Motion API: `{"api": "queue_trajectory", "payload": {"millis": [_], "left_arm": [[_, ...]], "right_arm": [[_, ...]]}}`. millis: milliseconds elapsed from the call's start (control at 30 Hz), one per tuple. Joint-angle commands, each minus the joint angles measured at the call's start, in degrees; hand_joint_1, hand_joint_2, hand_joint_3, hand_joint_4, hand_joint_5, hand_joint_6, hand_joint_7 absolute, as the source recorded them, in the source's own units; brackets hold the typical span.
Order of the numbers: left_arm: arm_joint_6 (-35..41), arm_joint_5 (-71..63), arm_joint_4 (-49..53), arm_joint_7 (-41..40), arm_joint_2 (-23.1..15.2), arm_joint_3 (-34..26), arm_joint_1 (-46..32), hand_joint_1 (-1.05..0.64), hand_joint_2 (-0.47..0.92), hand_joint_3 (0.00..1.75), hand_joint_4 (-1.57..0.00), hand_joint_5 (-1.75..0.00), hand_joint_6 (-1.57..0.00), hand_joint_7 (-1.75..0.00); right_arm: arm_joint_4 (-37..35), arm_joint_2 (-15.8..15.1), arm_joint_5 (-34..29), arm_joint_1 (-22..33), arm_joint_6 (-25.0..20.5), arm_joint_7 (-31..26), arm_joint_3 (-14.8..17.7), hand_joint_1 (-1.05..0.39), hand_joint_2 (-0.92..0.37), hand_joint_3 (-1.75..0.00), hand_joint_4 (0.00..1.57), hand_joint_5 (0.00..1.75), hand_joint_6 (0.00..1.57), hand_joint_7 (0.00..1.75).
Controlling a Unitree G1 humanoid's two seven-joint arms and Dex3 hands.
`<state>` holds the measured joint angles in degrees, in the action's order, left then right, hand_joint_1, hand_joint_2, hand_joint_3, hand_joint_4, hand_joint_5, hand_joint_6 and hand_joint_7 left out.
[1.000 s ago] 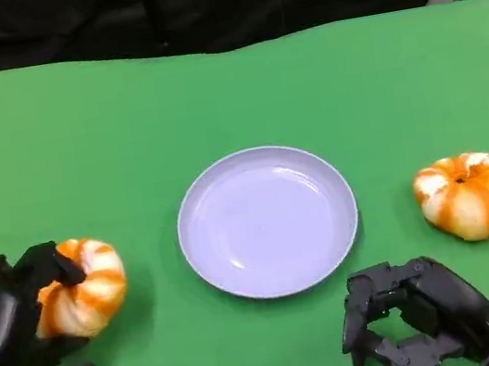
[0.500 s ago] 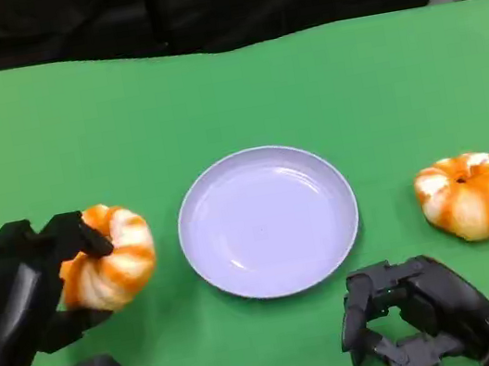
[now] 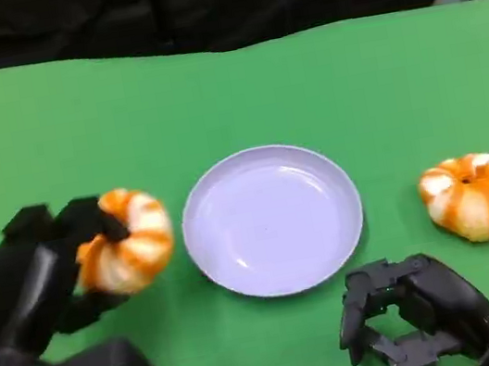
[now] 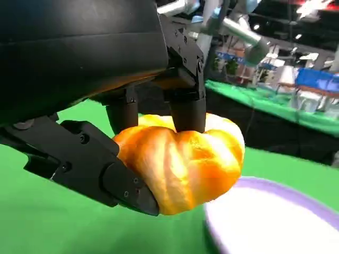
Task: Grasp the bread from the table and place it into the plate.
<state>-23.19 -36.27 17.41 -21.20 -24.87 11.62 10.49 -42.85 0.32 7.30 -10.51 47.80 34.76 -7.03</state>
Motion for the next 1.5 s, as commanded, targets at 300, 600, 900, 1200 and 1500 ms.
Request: {"api": "queue_trajectory", "payload": {"millis": [300,600,900,1200,1500], "left_arm": [[-2.0,-1.6,4.0,-0.4,1.9,2.2,6.0,-0.05,0.84,0.00,-0.54,-1.75,-0.56,-1.50],[-4.6,-1.5,8.0,-0.7,3.7,3.8,9.4,-0.05,0.83,0.00,-0.54,-1.75,-0.53,-1.54],[-5.7,-1.6,12.0,0.3,7.3,6.4,13.7,-0.05,0.84,0.00,-0.54,-1.72,-0.59,-1.41],[-6.1,-0.6,16.6,2.2,10.5,8.8,17.3,-0.06,0.84,0.00,-0.52,-1.69,-0.60,-1.36],[-8.3,-0.2,25.3,3.3,13.5,10.9,22.2,-0.03,0.85,0.00,-0.53,-1.54,-0.66,-1.13]], "right_arm": [[1.6,-0.3,-0.5,0.5,-0.4,-1.2,0.0,0.12,-0.54,-1.14,0.95,1.34,0.93,1.11],[1.1,-0.3,-1.0,0.2,0.6,-1.6,-0.1,0.11,-0.54,-1.14,0.96,1.32,0.92,1.10],[1.9,-0.1,-0.9,0.5,0.0,-1.4,-0.2,0.11,-0.54,-1.13,0.97,1.29,0.93,1.07],[2.0,-0.1,-0.9,0.5,-0.4,-1.2,-0.2,0.12,-0.57,-1.08,0.95,1.30,0.94,1.05],[2.2,0.1,-1.0,0.5,-0.9,-1.2,-0.3,0.12,-0.57,-1.08,0.94,1.30,0.95,1.04]]}}
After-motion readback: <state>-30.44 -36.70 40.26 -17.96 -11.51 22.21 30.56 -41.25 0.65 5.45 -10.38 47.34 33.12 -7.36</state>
